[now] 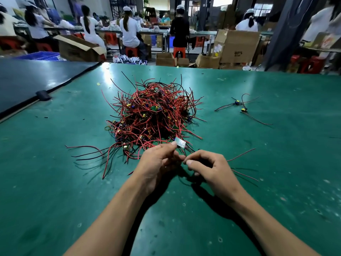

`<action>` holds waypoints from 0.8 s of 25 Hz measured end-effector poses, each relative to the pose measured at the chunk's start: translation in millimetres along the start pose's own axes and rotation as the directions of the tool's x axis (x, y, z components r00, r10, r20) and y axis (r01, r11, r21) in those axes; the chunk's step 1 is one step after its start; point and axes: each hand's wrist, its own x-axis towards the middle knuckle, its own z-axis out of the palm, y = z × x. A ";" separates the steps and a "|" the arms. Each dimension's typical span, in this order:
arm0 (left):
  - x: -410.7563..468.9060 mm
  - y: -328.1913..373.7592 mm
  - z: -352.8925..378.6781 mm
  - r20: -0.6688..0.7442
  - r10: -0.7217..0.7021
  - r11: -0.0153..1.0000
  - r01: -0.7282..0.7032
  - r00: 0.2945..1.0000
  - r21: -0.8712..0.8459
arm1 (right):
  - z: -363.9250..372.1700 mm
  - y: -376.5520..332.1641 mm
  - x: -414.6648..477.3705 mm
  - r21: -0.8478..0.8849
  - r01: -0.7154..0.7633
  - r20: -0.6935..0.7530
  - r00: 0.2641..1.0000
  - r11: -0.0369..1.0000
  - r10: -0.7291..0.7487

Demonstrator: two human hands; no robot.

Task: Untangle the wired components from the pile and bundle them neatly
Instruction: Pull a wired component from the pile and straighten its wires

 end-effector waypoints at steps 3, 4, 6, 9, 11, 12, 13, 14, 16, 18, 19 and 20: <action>-2.3 2.9 -0.4 0.013 0.058 0.995 -0.056 0.998 -0.086 | -11.6 6.9 7.3 -0.395 -0.013 -0.186 0.980 0.919 -0.066; -3.8 3.4 -0.2 0.029 0.080 0.990 -0.076 0.996 -0.115 | -14.7 8.3 10.6 -0.524 -0.026 -0.184 0.979 0.851 -0.083; -7.3 4.0 1.1 0.063 0.114 0.983 -0.104 0.991 -0.151 | -19.4 12.2 17.4 -0.637 0.005 -0.067 0.996 0.771 -0.062; -13.9 0.9 5.2 0.076 0.177 0.981 -0.169 0.981 -0.099 | -17.9 13.1 20.3 -0.620 0.052 0.073 0.997 0.783 -0.009; -19.1 -0.5 9.5 0.060 0.261 0.965 -0.262 0.963 0.012 | -16.7 15.7 19.1 -0.561 0.055 0.012 0.998 0.826 -0.058; -21.5 -2.0 11.3 0.051 0.330 0.937 -0.334 0.942 0.100 | -16.4 16.8 18.0 -0.472 0.034 -0.061 0.996 0.881 -0.071; -24.2 -4.0 13.0 0.054 0.412 0.886 -0.414 0.909 0.209 | -16.6 16.2 17.5 -0.308 -0.007 -0.142 0.989 0.951 -0.039; -26.4 -6.7 14.4 0.078 0.500 0.801 -0.495 0.862 0.336 | -16.3 12.2 17.3 -0.081 -0.052 -0.197 0.980 0.995 0.035; -30.8 -14.0 17.1 0.206 0.654 0.522 -0.631 0.728 0.574 | -13.9 -0.1 15.2 0.310 -0.155 -0.162 0.964 0.938 0.212; -32.1 -21.3 20.1 0.371 0.718 0.263 -0.723 0.589 0.638 | -14.2 -8.4 11.5 0.444 -0.243 -0.040 0.956 0.862 0.290; -30.2 -24.3 20.0 0.430 0.726 0.189 -0.756 0.537 0.626 | -14.2 -10.5 9.6 0.447 -0.260 0.003 0.957 0.856 0.289; -28.6 -26.0 19.3 0.461 0.731 0.142 -0.773 0.503 0.619 | -14.2 -10.6 7.6 0.437 -0.254 0.018 0.962 0.863 0.274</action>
